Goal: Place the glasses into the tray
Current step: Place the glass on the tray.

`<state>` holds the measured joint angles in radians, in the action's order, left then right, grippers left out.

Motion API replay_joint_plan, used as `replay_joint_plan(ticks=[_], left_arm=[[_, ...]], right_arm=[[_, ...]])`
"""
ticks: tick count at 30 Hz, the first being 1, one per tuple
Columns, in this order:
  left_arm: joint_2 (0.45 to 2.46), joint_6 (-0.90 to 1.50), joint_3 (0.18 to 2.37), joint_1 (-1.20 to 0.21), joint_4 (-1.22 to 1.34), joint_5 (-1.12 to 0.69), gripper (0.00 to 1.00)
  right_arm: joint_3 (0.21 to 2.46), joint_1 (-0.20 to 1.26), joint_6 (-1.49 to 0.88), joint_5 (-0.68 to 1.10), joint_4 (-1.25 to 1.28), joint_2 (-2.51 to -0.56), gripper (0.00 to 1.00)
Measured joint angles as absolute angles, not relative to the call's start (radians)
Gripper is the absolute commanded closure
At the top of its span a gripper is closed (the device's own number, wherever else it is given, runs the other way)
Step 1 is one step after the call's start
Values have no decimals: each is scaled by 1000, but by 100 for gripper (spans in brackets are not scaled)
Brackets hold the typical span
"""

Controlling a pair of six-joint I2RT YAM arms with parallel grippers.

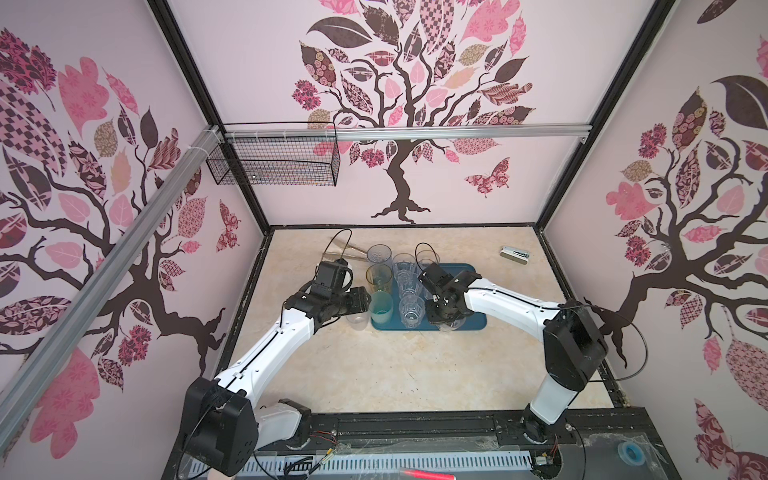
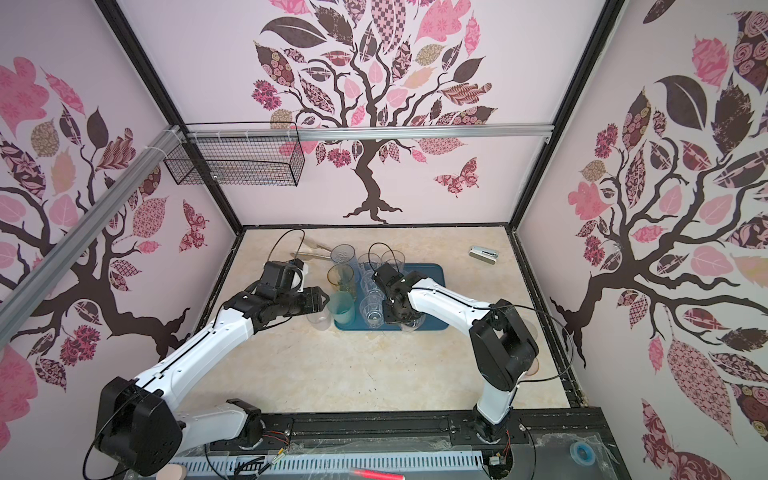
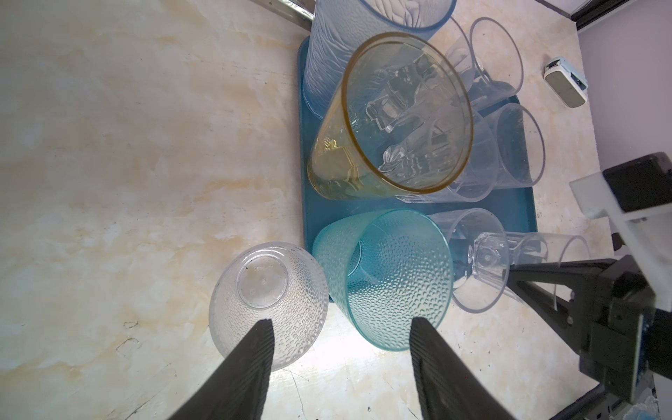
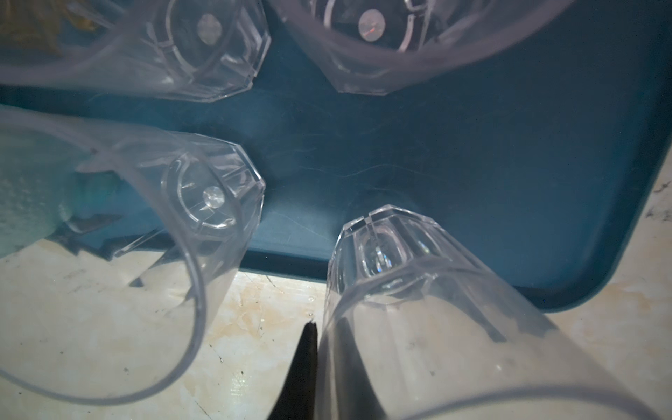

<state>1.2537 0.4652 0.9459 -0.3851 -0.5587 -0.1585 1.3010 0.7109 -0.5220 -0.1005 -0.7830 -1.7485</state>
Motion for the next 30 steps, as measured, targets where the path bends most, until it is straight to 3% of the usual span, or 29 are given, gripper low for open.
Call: replay_joint_plan(ticks=[9, 21, 30], left_arm=[[1254, 467, 946, -385, -554, -159, 36], [1254, 467, 945, -385, -552, -153, 36], [1251, 461, 945, -386, -557, -115, 37]], right_arm=[[1338, 723, -518, -108, -763, -1805, 77], [1383, 722, -524, -91, -780, -1805, 67], [1366, 588, -545, -23, -775, -1620, 51]])
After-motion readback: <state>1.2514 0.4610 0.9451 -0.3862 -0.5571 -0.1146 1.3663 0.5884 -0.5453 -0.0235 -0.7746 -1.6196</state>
